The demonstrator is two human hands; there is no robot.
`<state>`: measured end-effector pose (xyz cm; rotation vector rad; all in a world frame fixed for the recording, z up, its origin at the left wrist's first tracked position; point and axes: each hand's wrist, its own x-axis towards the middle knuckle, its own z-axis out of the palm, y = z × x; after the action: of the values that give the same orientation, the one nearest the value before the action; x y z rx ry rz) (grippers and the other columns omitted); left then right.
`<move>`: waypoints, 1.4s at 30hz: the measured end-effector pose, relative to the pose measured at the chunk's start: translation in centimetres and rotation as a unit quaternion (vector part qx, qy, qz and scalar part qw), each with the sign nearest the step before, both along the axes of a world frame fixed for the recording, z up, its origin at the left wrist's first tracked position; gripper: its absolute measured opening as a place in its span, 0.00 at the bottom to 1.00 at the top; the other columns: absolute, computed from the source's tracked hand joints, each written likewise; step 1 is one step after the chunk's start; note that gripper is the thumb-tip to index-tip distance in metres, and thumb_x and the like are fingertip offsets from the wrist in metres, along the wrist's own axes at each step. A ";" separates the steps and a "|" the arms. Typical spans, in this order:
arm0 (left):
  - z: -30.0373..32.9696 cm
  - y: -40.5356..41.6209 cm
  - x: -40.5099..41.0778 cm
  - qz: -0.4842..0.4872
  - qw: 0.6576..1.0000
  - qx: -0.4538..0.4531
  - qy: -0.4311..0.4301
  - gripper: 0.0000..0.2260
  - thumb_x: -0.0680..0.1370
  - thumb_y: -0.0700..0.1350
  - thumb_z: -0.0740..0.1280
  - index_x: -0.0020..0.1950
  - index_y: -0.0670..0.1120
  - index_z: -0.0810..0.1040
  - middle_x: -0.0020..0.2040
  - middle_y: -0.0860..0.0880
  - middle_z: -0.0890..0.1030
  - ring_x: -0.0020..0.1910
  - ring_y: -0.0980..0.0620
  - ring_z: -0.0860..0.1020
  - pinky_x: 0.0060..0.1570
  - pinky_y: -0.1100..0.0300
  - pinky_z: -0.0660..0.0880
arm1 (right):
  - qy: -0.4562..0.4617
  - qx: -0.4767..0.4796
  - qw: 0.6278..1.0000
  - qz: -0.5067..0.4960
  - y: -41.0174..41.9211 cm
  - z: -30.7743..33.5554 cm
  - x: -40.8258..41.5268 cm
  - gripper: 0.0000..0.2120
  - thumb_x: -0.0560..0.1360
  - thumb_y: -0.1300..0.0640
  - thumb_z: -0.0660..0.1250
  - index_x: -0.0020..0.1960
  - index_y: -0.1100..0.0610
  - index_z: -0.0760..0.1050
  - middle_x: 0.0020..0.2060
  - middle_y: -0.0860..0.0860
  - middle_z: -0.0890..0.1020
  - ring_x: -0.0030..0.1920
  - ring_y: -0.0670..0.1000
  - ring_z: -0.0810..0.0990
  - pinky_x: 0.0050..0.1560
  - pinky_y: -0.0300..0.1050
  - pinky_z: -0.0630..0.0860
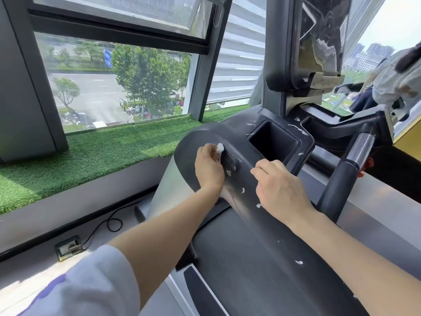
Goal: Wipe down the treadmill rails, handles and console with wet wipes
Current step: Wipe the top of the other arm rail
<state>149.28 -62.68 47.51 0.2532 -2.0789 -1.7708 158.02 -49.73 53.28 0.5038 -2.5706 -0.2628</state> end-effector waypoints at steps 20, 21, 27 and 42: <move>2.9 -0.8 -2.6 -0.022 0.997 -0.076 0.026 0.08 0.81 0.43 0.61 0.51 0.39 0.77 0.53 0.43 0.77 0.51 0.45 0.75 0.43 0.61 0.63 | -0.001 0.018 0.999 -0.031 -0.9 0.2 0.2 0.10 0.61 0.72 0.71 0.38 0.60 0.76 0.38 0.50 0.76 0.38 0.54 0.75 0.24 0.30 0.46; 3.3 -1.0 -3.0 -0.015 0.997 -0.073 0.005 0.09 0.81 0.44 0.60 0.52 0.40 0.77 0.54 0.44 0.77 0.52 0.45 0.74 0.42 0.61 0.61 | -0.004 0.017 0.999 -0.032 -1.0 0.3 0.2 0.10 0.61 0.72 0.71 0.38 0.60 0.76 0.38 0.50 0.76 0.38 0.54 0.75 0.23 0.30 0.47; -1.2 0.6 1.6 -0.029 0.998 -0.020 0.056 0.04 0.79 0.37 0.62 0.47 0.41 0.77 0.44 0.48 0.73 0.44 0.49 0.75 0.38 0.67 0.63 | -0.012 0.015 0.999 -0.032 -0.9 0.0 0.8 0.11 0.59 0.71 0.72 0.38 0.60 0.76 0.40 0.50 0.77 0.39 0.54 0.76 0.21 0.34 0.51; -4.5 3.3 5.2 -0.016 0.995 0.087 0.036 0.03 0.79 0.37 0.63 0.47 0.41 0.76 0.43 0.53 0.72 0.39 0.58 0.72 0.40 0.72 0.65 | -0.038 0.096 0.993 -0.060 -0.9 -0.1 2.0 0.14 0.58 0.69 0.74 0.39 0.58 0.75 0.41 0.49 0.77 0.43 0.52 0.78 0.24 0.32 0.42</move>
<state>154.44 -59.35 43.05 0.2030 -1.8923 -1.9533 160.04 -50.61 53.17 0.4364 -2.6672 -0.5466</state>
